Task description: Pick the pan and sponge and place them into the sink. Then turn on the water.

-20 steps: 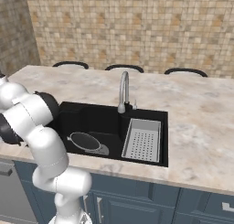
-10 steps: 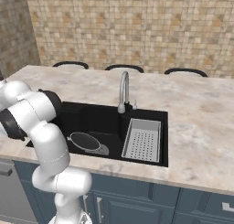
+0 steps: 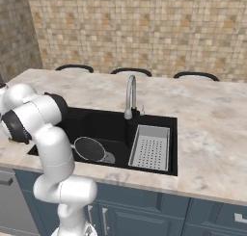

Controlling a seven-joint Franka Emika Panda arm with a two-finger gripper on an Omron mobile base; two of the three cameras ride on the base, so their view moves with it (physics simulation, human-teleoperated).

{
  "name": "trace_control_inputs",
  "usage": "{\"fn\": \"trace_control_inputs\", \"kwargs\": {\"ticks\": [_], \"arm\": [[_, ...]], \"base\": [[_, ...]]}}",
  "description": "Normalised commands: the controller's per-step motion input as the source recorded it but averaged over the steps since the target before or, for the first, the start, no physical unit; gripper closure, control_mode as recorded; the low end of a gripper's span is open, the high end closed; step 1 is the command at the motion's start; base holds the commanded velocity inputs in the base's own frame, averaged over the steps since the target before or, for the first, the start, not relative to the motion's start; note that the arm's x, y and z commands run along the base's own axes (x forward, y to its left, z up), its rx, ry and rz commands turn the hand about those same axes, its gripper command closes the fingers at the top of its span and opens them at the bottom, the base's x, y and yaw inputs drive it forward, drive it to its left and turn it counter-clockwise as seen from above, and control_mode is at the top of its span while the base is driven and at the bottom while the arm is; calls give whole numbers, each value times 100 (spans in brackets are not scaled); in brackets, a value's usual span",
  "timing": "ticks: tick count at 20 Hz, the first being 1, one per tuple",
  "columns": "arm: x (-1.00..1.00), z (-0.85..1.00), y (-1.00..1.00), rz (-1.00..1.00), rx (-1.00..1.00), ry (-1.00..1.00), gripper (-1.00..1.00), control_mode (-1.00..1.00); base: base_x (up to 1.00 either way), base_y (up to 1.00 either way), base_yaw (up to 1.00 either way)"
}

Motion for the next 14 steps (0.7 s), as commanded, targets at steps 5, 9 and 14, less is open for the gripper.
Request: {"fn": "trace_control_inputs", "kwargs": {"ticks": [5, 9, 14], "arm": [[10, -18, 0, -1, 2, 0, -100, -100], [5, -18, 6, -1, 1, 0, -100, -100], [4, -20, 10, 0, 2, 0, -100, -100]], "base": [[0, 0, 0], [0, 0, 0], [0, 0, 0]]}}
